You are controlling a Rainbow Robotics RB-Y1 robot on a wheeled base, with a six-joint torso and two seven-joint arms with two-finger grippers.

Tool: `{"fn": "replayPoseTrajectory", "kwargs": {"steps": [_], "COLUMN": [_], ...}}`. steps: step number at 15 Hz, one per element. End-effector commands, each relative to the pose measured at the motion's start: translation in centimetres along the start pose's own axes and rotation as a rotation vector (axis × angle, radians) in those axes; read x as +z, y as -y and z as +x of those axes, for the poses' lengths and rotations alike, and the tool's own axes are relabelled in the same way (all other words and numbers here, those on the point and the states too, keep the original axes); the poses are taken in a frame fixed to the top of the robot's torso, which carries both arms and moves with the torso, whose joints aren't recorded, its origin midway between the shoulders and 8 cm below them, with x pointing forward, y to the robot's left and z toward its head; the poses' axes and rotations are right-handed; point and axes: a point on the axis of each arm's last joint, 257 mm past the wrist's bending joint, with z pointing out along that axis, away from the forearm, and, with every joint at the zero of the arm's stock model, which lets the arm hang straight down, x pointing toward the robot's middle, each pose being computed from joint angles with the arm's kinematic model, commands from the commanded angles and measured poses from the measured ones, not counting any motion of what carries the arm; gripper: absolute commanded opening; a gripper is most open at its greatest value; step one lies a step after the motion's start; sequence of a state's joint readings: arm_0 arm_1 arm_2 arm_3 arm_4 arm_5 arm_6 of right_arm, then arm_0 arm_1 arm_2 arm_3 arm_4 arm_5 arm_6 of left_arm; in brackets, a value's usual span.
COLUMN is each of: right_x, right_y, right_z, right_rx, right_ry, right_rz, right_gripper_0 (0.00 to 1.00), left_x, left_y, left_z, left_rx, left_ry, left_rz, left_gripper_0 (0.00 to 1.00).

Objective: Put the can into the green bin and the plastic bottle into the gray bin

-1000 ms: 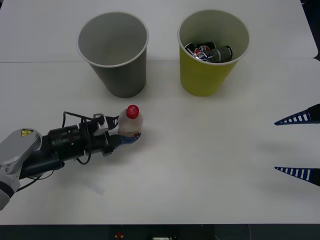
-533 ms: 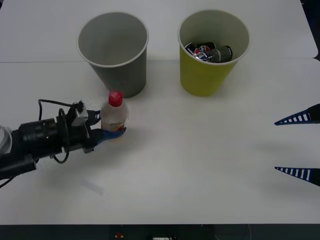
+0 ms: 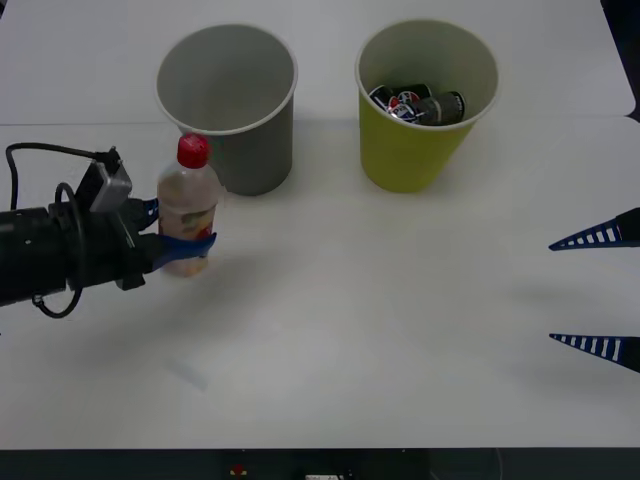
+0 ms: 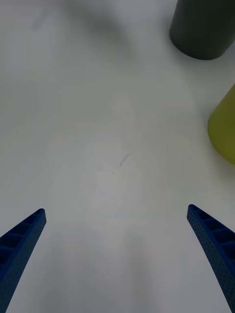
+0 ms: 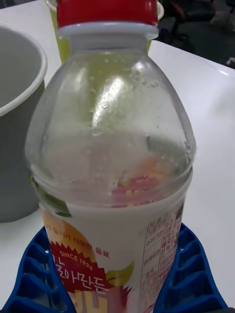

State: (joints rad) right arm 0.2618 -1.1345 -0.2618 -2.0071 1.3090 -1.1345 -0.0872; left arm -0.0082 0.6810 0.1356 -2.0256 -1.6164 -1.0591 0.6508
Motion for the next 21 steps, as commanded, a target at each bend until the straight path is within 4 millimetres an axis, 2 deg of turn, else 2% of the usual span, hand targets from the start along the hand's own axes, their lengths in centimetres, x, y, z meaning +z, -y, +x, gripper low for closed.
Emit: {"fn": "replayPoseTrajectory", "kwargs": {"steps": [1,6,11,14,21], "right_x": [0.0,0.0,0.0,0.0,0.0], "right_y": [0.0,0.0,0.0,0.0,0.0], "right_z": [0.0,0.0,0.0,0.0,0.0], "right_rx": [0.000,0.000,0.000,0.000,0.000], "right_ry": [0.000,0.000,0.000,0.000,0.000], "right_rz": [0.000,0.000,0.000,0.000,0.000], "right_gripper_0": [1.00,1.00,1.00,1.00,1.00], "left_x": [-2.1,-5.3,-6.5,-6.0,-2.6], "left_y": [-0.8,-2.5,-4.7,-7.0,-12.4], "left_z": [-1.0,-3.9,-6.9,-9.0,-14.6], "left_rx": [-0.048,-0.157,-0.122,-0.094,-0.089], "left_ry": [-0.065,-0.175,-0.252,-0.270,-0.315], "left_rz": [-0.038,-0.140,-0.239,-0.238,-0.223], "left_gripper_0": [0.00,0.00,0.00,0.00,0.00]}}
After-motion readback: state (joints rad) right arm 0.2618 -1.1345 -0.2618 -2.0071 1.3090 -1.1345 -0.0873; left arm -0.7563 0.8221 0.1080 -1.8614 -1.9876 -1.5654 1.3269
